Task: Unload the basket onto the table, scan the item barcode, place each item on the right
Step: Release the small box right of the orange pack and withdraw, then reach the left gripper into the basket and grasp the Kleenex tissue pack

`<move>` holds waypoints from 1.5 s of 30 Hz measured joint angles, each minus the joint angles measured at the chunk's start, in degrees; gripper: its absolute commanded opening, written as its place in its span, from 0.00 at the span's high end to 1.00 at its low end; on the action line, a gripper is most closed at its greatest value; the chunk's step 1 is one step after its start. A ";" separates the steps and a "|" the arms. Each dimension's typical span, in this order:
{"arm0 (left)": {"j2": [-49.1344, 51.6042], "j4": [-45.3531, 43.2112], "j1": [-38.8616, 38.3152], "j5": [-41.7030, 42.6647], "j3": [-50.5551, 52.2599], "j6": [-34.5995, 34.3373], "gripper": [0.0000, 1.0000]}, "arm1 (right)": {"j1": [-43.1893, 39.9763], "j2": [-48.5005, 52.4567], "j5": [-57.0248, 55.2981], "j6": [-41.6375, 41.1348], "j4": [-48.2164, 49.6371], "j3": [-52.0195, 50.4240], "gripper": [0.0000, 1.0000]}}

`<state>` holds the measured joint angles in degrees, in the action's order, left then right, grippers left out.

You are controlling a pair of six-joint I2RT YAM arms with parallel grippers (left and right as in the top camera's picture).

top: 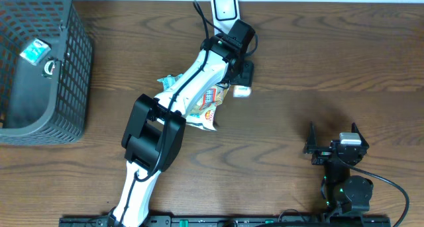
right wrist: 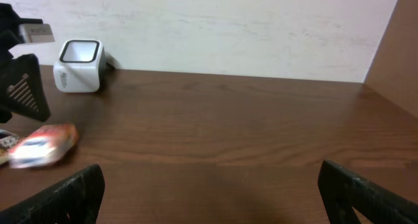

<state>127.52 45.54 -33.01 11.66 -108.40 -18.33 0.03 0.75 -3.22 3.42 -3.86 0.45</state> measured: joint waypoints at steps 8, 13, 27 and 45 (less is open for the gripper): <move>-2.84 -0.68 1.25 0.00 -0.09 -0.11 0.30 | 0.00 0.00 0.00 0.00 0.00 0.00 0.01; -12.83 -3.69 6.93 0.15 -0.24 0.11 0.29 | 0.00 0.00 0.00 0.00 -0.02 0.00 0.01; -37.09 -9.75 46.97 -7.21 -2.80 0.15 0.25 | 0.00 0.00 0.00 0.00 -0.02 0.00 0.01; -18.12 -11.41 65.88 -8.74 0.07 11.74 0.25 | 0.00 0.00 0.00 0.00 0.00 0.00 0.01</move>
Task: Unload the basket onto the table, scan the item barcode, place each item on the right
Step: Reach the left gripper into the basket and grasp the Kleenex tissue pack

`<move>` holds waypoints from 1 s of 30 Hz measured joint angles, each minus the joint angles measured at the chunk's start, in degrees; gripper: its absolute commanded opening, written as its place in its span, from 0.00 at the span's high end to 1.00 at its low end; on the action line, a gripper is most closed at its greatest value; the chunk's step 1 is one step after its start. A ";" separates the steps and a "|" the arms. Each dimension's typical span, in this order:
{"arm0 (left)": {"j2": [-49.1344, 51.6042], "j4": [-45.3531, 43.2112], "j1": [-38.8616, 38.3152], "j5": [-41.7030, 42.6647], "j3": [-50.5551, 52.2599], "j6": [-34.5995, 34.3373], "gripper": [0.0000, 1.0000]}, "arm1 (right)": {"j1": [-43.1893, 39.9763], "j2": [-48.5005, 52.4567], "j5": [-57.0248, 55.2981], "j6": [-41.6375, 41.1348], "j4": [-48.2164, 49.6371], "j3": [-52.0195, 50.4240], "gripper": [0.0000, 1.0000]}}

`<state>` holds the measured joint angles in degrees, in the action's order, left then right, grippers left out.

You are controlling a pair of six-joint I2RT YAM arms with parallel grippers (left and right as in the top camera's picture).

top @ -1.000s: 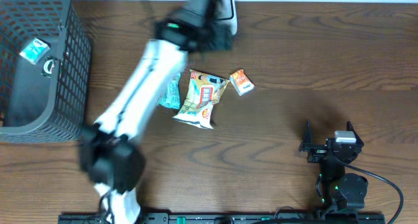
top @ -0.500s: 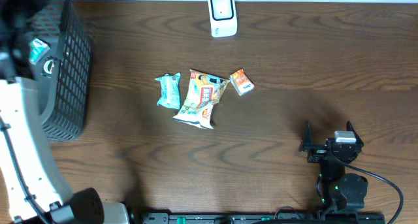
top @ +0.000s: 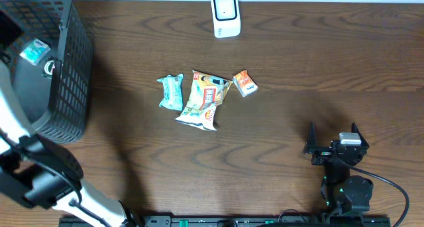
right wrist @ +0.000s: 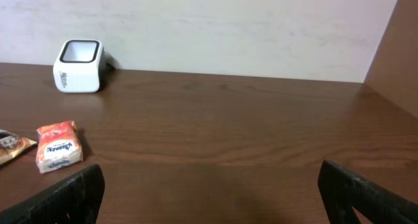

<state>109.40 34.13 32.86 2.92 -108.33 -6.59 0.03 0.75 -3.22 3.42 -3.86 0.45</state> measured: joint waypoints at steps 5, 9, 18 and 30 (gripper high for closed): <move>5.73 -2.93 -1.09 0.11 0.00 9.22 0.25 | 0.00 0.00 0.00 0.00 0.00 0.00 0.01; 9.75 -5.27 -0.83 0.11 0.00 13.49 0.25 | 0.00 0.00 0.00 0.00 0.00 0.00 0.01; 17.77 -10.84 -0.63 0.11 0.00 22.12 0.25 | 0.00 0.00 0.00 0.00 0.00 0.00 0.01; 22.99 -15.08 -0.63 0.11 0.00 30.69 0.26 | 0.00 0.00 0.00 0.00 -0.02 0.00 0.01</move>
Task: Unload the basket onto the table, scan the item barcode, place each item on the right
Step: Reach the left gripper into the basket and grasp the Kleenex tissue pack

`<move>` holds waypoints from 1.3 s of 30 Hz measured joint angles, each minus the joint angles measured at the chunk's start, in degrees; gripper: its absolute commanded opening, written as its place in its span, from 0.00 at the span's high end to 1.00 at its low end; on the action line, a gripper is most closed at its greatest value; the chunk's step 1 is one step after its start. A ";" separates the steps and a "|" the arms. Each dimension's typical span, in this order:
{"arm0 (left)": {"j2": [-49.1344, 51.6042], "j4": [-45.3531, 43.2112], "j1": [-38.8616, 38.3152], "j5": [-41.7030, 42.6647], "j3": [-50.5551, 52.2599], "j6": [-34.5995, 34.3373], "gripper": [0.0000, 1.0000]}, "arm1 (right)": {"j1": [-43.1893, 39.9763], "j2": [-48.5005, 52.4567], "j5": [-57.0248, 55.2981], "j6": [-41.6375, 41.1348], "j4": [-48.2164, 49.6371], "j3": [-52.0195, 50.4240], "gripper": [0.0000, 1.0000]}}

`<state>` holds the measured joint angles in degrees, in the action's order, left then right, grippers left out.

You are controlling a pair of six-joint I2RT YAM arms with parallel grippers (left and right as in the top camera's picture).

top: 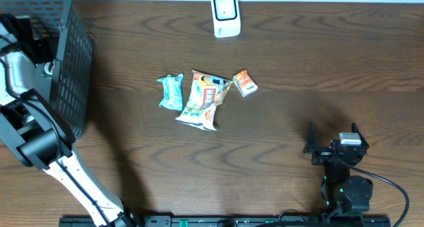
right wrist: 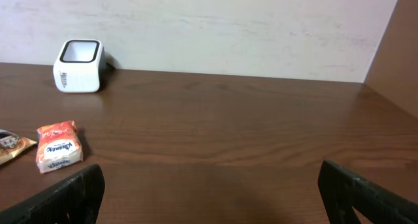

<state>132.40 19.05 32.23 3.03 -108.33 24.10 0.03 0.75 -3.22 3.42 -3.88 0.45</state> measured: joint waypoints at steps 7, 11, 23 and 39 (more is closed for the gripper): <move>0.46 -2.93 0.00 0.00 0.00 6.45 0.31 | 0.00 0.00 0.00 0.00 0.00 0.00 0.01; 0.57 -4.70 0.00 0.00 0.00 7.87 0.31 | 0.00 0.00 0.00 0.00 0.02 0.00 0.01; 5.18 -8.44 -0.04 0.04 0.00 8.98 0.31 | 0.00 0.00 0.00 0.00 0.02 0.00 0.01; 5.73 -4.24 0.04 -0.07 -0.76 9.68 0.92 | 0.00 0.00 0.00 0.00 0.02 0.00 0.01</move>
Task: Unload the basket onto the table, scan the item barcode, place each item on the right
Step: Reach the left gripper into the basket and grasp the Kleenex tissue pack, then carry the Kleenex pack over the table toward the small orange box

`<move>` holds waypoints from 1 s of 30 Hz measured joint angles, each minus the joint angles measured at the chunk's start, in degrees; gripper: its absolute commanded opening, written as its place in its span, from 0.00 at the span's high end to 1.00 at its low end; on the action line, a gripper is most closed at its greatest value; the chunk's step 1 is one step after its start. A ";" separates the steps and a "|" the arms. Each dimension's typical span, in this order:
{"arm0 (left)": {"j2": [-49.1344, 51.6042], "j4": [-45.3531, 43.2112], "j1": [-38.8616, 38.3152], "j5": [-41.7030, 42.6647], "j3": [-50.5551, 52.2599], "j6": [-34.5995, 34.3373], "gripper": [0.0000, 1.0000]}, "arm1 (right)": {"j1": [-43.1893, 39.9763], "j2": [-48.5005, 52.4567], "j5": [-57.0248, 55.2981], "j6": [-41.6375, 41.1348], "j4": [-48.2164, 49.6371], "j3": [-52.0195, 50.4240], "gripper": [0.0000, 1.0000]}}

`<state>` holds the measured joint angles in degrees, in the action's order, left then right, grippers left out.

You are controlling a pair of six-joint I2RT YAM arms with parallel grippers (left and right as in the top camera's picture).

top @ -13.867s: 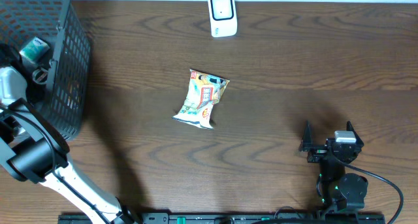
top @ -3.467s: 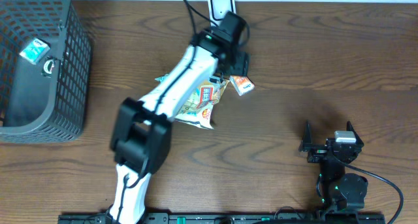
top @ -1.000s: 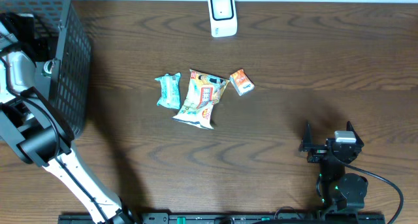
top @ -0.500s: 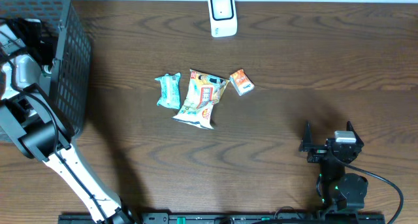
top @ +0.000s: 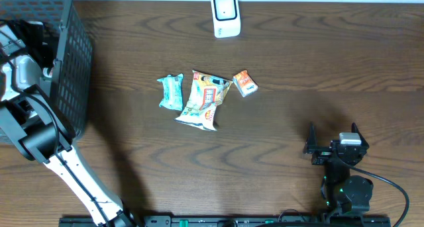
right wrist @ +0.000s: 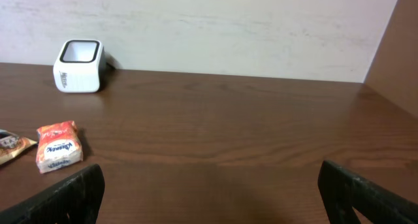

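Note:
Three items lie mid-table: a teal packet, a yellow chips bag and a small orange packet. The white scanner stands at the far edge. My left gripper reaches inside the grey wire basket at the far left; the arm and mesh hide its jaws and whatever lies under it. My right gripper rests open at the near right, with nothing between its fingers.
The left arm runs from the near edge up along the basket's right wall. A small ring-shaped object shows inside the basket beside the arm. A wall rises behind the scanner.
The left arm has shifted slightly inside the basket. The items on the table, the scanner and the right gripper are where they were.
The left gripper first stood near the scanner, with the orange packet blurred just below it. Then the packet lay still beside the chips bag and the arm was at the far left by the basket. After that the gripper was inside the basket, and it remains there.

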<state>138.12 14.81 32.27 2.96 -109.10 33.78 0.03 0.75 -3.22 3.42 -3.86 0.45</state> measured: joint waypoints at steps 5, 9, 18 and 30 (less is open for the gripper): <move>-0.44 3.82 0.52 -0.11 -1.16 -0.39 0.93 | 0.00 0.00 0.00 0.00 0.00 0.00 0.01; -1.29 5.81 0.52 -0.15 -1.16 -4.37 0.93 | 0.00 0.00 0.00 0.00 0.00 0.00 0.01; -9.27 9.44 0.68 -0.11 1.88 -21.88 0.93 | 0.00 0.00 0.00 0.00 -0.02 0.00 0.01; -36.46 11.02 0.68 8.02 1.81 -43.15 0.93 | 0.00 0.00 0.00 0.00 0.00 0.00 0.01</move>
<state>101.67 25.82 32.95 10.98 -107.28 -9.37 0.03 0.75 -3.22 3.42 -3.86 0.45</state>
